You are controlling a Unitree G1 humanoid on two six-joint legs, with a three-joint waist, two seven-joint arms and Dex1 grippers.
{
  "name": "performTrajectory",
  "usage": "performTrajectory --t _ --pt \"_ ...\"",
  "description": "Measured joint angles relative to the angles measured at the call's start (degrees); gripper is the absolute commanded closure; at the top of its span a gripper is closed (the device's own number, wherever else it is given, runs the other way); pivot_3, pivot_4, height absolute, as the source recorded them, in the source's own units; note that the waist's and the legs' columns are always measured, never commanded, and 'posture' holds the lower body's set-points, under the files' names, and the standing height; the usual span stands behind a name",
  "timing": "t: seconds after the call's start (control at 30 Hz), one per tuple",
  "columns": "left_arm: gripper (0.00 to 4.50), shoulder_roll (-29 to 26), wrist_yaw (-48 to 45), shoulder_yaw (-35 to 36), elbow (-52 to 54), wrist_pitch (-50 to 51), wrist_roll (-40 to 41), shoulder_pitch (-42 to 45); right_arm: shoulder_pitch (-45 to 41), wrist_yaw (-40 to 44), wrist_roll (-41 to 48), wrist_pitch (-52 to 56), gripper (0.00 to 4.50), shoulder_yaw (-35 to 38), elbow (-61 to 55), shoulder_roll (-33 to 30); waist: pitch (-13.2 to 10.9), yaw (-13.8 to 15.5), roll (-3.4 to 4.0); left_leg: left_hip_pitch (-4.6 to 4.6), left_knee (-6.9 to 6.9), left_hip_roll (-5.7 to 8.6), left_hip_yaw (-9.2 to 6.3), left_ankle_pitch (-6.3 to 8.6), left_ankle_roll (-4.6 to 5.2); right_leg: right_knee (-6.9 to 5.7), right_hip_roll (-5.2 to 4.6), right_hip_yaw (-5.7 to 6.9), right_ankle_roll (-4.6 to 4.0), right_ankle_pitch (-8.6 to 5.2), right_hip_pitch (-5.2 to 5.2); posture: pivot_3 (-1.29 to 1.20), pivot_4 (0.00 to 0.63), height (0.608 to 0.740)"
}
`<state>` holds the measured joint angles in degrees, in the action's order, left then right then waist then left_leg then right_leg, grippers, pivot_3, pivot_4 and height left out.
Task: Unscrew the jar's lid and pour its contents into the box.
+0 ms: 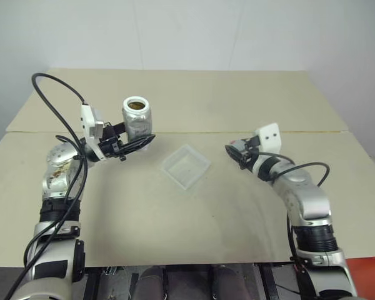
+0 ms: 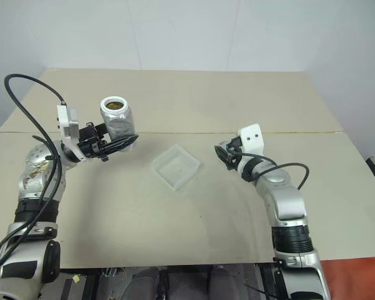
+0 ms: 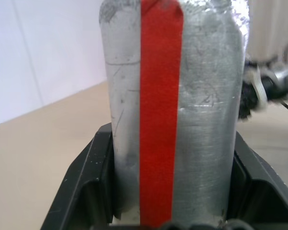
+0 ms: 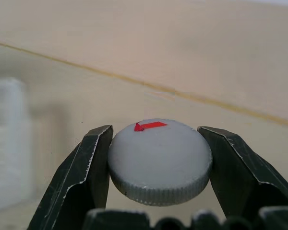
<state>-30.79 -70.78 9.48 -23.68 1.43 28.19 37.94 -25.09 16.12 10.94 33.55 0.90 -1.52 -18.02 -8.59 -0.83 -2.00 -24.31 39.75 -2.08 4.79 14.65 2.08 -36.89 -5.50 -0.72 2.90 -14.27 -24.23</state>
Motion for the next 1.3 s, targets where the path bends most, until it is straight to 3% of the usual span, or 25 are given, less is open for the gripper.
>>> performTrajectory --t 0.17,0.33,0.37,0.67,0.8,0.9,1.0,1.17,1.3 --pt "2.11 0.3 0.4 -0.1 -0.1 -0.1 -0.3 0.2 1.4 -2.6 -1.8 -2.4 1.72 0.0 4.4 1.8 0.0 -0.1 0.0 0.02 0.0 -0.01 -0.05 0.0 0.0 0.0 0.01 -0.01 0.0 0.0 0.02 0.0 0.15 0.74" --pt "2.11 0.3 0.5 0.0 0.0 -0.1 -0.4 0.2 3.2 -1.5 -2.1 -2.8 0.18 0.2 3.6 1.2 0.0 0.0 0.0 0.01 0.0 -0.01 -0.1 0.01 0.01 0.01 0.01 -0.01 0.0 0.0 0.02 0.0 0.15 0.74" --pt "2.11 0.2 0.6 0.0 0.0 -0.1 -0.5 0.2 3.7 -0.7 -1.5 -2.1 0.08 0.1 2.4 0.7 0.0 0.0 0.0 0.01 0.01 -0.01 -0.12 0.02 0.03 0.02 0.01 -0.01 0.0 0.0 0.03 0.0 0.15 0.74" --pt "2.11 -0.4 0.6 -0.5 -2.6 -3.7 -3.7 2.0 4.0 12.2 6.2 9.2 0.08 0.9 -10.6 -11.1 0.0 0.2 0.0 0.01 0.03 0.0 -0.16 0.05 0.09 0.09 0.01 0.01 0.0 0.0 0.09 0.0 0.15 0.74" --pt "2.11 -0.9 2.2 -3.4 -9.3 -13.4 -11.1 7.0 2.5 21.2 13.6 13.0 0.08 3.1 -14.8 -17.3 0.0 0.4 0.0 0.02 0.03 0.02 -0.1 0.08 0.13 0.16 0.02 0.02 0.0 0.0 0.13 0.0 0.15 0.74" --pt "2.11 -1.0 7.5 -6.8 -17.1 -24.3 -19.6 11.7 1.3 28.0 18.3 14.4 0.08 3.6 -16.6 -21.6 0.0 0.7 -0.02 0.0 0.04 0.02 -0.02 0.09 0.16 0.19 0.02 0.05 0.0 0.0 0.14 0.0 0.15 0.74" --pt "2.11 -4.2 19.6 -15.0 -26.3 -41.2 -36.8 19.9 0.2 35.3 22.2 15.3 0.08 2.4 -18.3 -25.9 0.0 1.1 -0.07 -0.08 0.07 0.05 0.11 0.11 0.18 0.23 0.02 0.07 0.01 0.01 0.1 0.0 0.15 0.74" --pt "2.11 -7.5 48.5 -30.9 -31.3 -56.1 -67.8 35.6 -4.5 43.3 25.2 16.6 0.08 -1.7 -17.9 -29.3 -0.1 1.9 -0.09 -0.18 0.1 0.1 0.17 0.14 0.24 0.3 -0.04 0.09 0.07 0.04 0.08 0.0 0.15 0.74" --pt "2.11 -7.9 75.0 -48.4 -30.2 -57.9 -93.9 45.2 -8.0 45.3 23.9 16.8 0.08 -5.5 -15.4 -30.9 -0.1 2.4 -0.09 -0.31 0.14 0.11 0.24 0.15 0.25 0.29 -0.07 0.1 0.1 0.05 -0.04 0.0 0.15 0.74"
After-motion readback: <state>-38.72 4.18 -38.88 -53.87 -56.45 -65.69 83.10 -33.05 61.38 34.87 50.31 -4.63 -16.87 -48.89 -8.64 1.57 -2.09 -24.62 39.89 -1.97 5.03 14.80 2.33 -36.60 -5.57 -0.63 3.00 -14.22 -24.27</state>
